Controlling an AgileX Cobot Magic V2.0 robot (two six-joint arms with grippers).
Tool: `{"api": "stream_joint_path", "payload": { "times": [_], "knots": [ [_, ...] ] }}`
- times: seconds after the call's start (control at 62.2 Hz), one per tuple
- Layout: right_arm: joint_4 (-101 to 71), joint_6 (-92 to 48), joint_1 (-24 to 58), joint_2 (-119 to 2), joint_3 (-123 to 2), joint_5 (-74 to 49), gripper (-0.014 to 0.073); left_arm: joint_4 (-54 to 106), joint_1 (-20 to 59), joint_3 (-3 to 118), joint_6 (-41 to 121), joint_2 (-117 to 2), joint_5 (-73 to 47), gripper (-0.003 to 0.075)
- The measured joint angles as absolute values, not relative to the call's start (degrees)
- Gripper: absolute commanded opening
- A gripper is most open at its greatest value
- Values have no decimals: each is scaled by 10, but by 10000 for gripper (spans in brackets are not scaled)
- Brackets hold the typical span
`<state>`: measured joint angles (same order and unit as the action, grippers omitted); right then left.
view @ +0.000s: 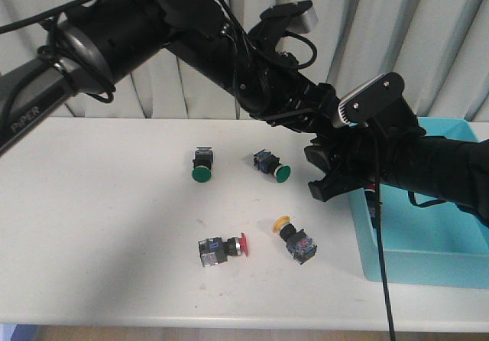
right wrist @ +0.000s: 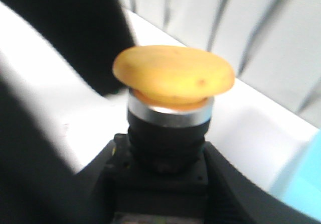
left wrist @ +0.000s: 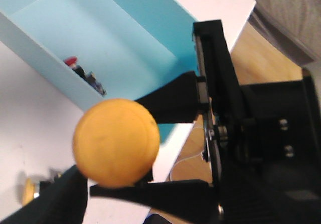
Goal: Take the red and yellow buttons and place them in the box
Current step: 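Carry the yellow button with the right gripper and lower it into the box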
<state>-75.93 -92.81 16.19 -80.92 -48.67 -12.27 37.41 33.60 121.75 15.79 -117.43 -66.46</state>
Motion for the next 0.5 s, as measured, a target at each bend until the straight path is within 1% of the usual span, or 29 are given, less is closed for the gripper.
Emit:
{"api": "stream_joint_path", "payload": {
  "times": [0.145, 0.241, 0.354, 0.37, 0.499],
  "knots": [
    [-762, -902, 162, -809, -487, -62, -3, 317, 338, 1218, 160, -1146, -671, 519],
    [-769, -886, 162, -809, -487, -14, -3, 236, 341, 1218, 149, -1127, -677, 454],
    [-785, -879, 162, -809, -487, 46, -1, 111, 342, 1218, 111, -1110, -681, 313],
    [-788, -879, 162, -809, -487, 54, -1, 94, 342, 1218, 105, -1107, -681, 278],
    [-821, -886, 162, -809, -487, 136, 0, -27, 340, 1218, 74, -1099, -690, 70]
  ]
}}
